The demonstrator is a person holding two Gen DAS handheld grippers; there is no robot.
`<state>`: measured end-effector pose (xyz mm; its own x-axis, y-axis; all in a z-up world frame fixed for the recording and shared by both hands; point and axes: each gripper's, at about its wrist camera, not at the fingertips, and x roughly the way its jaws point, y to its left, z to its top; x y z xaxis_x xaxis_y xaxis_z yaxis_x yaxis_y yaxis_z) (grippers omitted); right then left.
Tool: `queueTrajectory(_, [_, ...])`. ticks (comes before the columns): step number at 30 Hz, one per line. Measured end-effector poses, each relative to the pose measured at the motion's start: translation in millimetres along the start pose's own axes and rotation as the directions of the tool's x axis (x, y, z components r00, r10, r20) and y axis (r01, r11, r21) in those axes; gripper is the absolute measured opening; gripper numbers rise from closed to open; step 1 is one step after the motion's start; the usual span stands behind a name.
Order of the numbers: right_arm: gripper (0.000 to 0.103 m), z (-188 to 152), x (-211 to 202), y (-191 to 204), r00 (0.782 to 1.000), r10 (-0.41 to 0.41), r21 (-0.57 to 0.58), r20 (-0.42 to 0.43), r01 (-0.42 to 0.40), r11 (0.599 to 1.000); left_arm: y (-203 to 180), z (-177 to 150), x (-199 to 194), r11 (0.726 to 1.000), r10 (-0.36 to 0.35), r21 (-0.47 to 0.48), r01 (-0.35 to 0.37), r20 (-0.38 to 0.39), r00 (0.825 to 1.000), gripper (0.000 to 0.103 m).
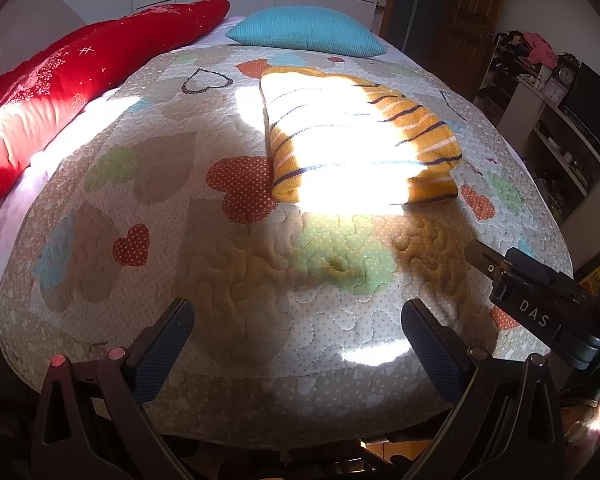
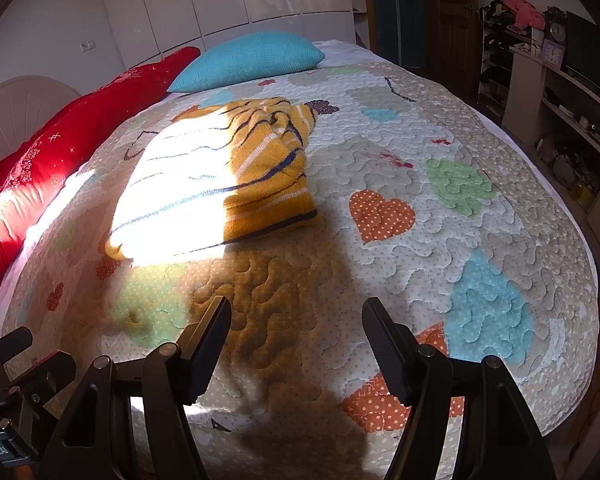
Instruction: Fold small clothes
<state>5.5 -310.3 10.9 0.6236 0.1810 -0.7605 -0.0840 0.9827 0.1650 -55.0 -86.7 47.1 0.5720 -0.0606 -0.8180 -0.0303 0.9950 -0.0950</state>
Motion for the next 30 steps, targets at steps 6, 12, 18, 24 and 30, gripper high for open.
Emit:
queueTrajectory(6, [0.073, -1.2, -1.8, -3.0, 1.0, -0.006, 0.008, 0.003, 0.006, 1.0, -0.4, -1.0, 1.3, 1.0, -0.007, -0.001, 0.007, -0.005, 1.0, 0.103])
queueTrajectory(12, [0.073, -3.7, 0.5, -4.3, 1.0, -0.011, 0.015, -0.003, 0.011, 1.0, -0.5, -2.3, 2.7, 1.0, -0.009, -0.002, 0.009, -0.009, 1.0, 0.103])
queueTrajectory(18, [0.073, -4.8, 1.0, -3.6, 1.0, -0.01, 0.016, -0.005, 0.01, 1.0, -1.8, -5.1, 4.6, 1.0, -0.014, -0.003, 0.014, -0.017, 1.0, 0.103])
queueTrajectory(24, [0.074, -5.8, 2.0, -3.6, 1.0, -0.011, 0.02, -0.009, 0.012, 1.0, -2.4, -5.6, 4.7, 1.0, -0.015, -0.003, 0.015, -0.02, 1.0, 0.103])
queueTrajectory(30, [0.074, -6.9, 2.0, -3.4, 1.0, -0.012, 0.021, -0.01, 0.012, 1.0, -3.1, -7.3, 6.8, 1.0, -0.018, -0.006, 0.018, -0.029, 0.999, 0.103])
